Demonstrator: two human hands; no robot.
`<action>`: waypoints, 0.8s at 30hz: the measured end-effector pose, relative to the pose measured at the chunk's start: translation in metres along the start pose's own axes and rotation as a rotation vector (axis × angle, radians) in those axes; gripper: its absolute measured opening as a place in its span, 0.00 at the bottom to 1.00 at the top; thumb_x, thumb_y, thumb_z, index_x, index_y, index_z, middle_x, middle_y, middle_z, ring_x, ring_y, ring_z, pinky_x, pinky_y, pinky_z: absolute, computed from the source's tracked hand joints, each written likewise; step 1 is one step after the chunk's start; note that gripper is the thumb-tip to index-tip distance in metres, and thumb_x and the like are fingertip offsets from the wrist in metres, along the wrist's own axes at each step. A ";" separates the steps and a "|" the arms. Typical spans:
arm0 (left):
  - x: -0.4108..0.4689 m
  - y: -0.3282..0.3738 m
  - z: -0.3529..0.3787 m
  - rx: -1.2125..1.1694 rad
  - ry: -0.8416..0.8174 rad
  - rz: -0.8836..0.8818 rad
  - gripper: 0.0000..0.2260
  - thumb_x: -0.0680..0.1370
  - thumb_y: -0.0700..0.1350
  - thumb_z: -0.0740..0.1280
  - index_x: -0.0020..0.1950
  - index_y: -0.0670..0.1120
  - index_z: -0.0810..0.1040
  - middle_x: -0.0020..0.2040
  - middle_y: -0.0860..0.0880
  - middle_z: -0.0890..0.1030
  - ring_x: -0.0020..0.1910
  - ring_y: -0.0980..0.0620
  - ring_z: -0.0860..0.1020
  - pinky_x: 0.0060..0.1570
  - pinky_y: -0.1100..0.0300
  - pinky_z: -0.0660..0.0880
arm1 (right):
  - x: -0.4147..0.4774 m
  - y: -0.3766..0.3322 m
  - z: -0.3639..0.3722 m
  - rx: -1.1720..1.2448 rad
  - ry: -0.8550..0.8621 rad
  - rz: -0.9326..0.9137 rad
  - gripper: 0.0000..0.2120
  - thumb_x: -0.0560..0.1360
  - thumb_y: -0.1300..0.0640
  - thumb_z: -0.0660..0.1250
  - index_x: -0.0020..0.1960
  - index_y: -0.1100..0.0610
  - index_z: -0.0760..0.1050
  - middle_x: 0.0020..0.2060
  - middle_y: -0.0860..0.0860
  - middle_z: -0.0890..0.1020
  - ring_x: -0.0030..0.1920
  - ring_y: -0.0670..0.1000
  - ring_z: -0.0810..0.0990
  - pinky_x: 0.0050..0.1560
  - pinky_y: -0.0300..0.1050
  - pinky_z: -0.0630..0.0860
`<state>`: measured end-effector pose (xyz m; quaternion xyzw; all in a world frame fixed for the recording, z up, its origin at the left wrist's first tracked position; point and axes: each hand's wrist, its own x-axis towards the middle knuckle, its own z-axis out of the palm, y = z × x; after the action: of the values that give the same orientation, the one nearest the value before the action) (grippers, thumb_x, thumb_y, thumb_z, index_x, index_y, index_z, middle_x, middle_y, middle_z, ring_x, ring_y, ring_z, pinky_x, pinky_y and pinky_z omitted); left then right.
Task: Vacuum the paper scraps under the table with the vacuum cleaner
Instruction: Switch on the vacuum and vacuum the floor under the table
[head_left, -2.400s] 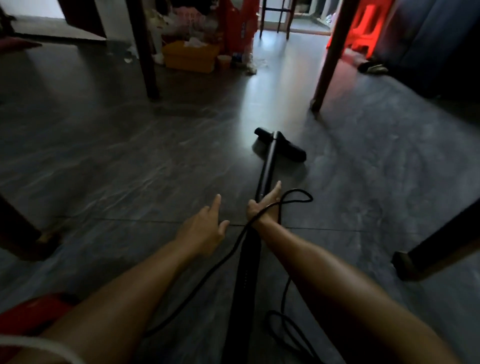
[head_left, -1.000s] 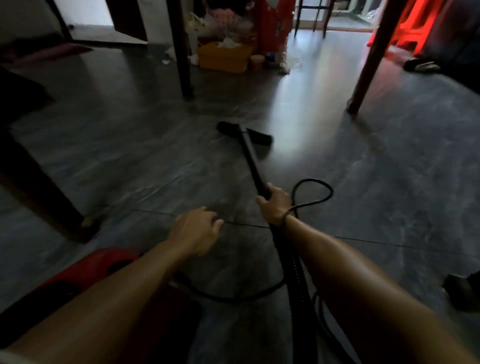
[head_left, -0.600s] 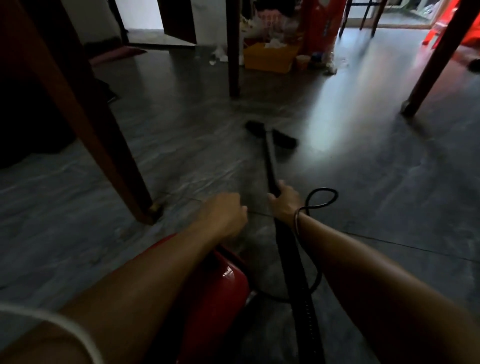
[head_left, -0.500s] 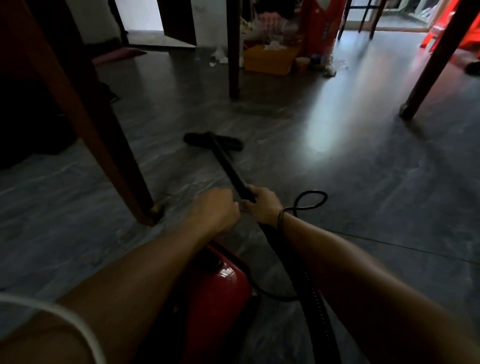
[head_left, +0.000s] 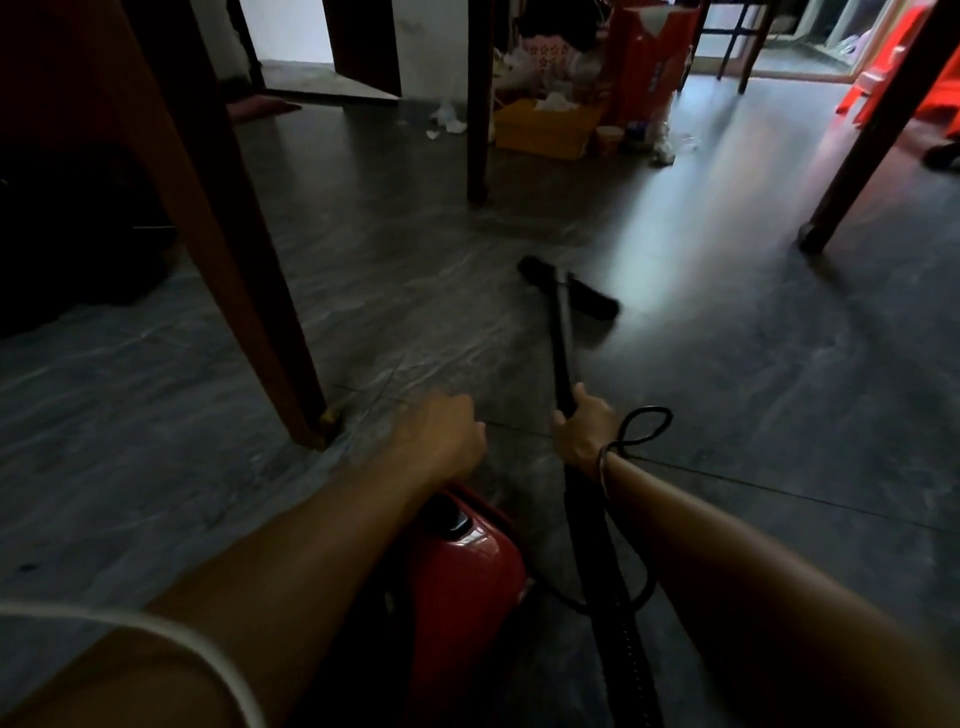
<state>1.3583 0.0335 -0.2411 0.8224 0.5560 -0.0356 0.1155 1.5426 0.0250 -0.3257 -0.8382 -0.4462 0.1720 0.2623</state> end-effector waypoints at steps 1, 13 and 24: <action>-0.003 -0.001 0.003 0.001 -0.019 -0.017 0.19 0.79 0.53 0.58 0.64 0.42 0.72 0.66 0.39 0.74 0.64 0.41 0.73 0.63 0.50 0.69 | -0.009 -0.007 0.005 0.015 -0.050 -0.061 0.23 0.76 0.56 0.65 0.70 0.58 0.68 0.59 0.60 0.79 0.59 0.59 0.79 0.55 0.45 0.75; -0.046 -0.041 0.011 0.004 -0.061 -0.054 0.22 0.80 0.55 0.57 0.67 0.42 0.70 0.66 0.40 0.74 0.64 0.42 0.74 0.60 0.51 0.71 | -0.082 0.042 -0.013 0.158 -0.022 0.028 0.23 0.72 0.56 0.63 0.66 0.61 0.70 0.53 0.62 0.80 0.53 0.61 0.81 0.49 0.44 0.75; -0.054 0.172 0.032 -0.027 -0.117 0.428 0.20 0.79 0.55 0.57 0.65 0.44 0.70 0.65 0.39 0.74 0.63 0.38 0.74 0.62 0.47 0.71 | -0.204 0.203 -0.129 -0.083 0.178 0.466 0.30 0.77 0.51 0.62 0.76 0.57 0.59 0.64 0.59 0.73 0.63 0.58 0.74 0.62 0.47 0.70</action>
<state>1.4984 -0.0841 -0.2363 0.9165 0.3617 -0.0505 0.1635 1.6327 -0.2771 -0.3308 -0.9403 -0.2227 0.1351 0.2190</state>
